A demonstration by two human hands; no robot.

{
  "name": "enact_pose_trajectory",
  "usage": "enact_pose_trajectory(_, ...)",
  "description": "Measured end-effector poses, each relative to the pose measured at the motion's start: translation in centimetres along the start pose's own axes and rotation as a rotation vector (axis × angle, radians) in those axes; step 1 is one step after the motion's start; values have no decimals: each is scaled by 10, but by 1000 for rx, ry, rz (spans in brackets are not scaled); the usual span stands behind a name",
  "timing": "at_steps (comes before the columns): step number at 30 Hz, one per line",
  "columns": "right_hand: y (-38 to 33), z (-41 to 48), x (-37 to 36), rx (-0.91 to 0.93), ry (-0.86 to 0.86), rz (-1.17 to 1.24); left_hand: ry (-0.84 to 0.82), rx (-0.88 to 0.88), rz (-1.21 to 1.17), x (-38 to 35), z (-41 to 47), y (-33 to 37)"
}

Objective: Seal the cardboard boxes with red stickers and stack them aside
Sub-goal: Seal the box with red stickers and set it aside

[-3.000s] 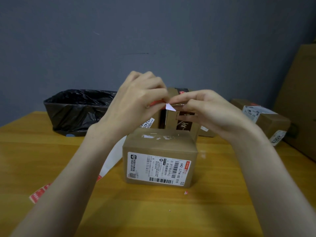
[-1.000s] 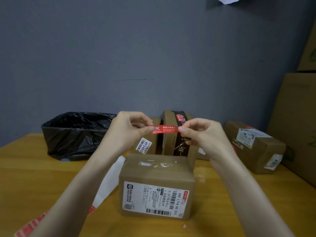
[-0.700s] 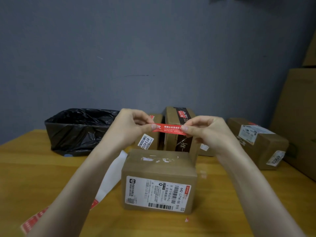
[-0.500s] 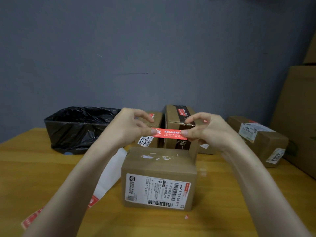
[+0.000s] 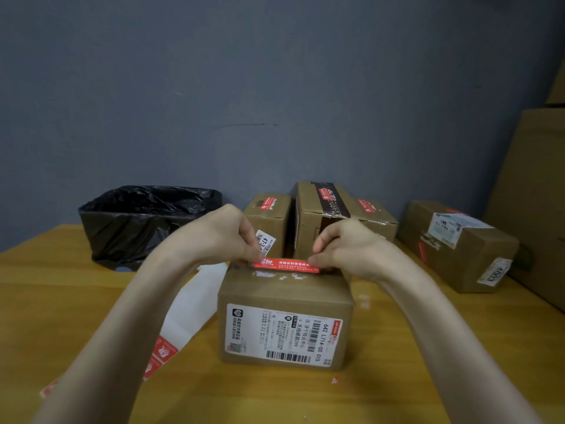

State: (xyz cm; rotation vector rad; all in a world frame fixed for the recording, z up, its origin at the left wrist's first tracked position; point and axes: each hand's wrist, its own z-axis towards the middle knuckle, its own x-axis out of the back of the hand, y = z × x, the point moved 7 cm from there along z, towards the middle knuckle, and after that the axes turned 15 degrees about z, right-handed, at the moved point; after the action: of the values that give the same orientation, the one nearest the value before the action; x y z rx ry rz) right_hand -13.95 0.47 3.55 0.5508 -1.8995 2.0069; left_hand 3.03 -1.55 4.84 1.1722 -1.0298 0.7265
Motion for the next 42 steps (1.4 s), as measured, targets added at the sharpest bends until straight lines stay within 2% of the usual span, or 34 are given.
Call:
enact_pose_trajectory(13,0,1,-4,-1,6,-139,-26,-9,83,-7,4,-1)
enact_pose_trajectory(21,-1,0,-3,-2,-7,-94,-41,-14,116,-6,2,1)
enact_pose_trajectory(42,-2,0,-7,-2,-23,-167,-78,-23,150,-9,5,1)
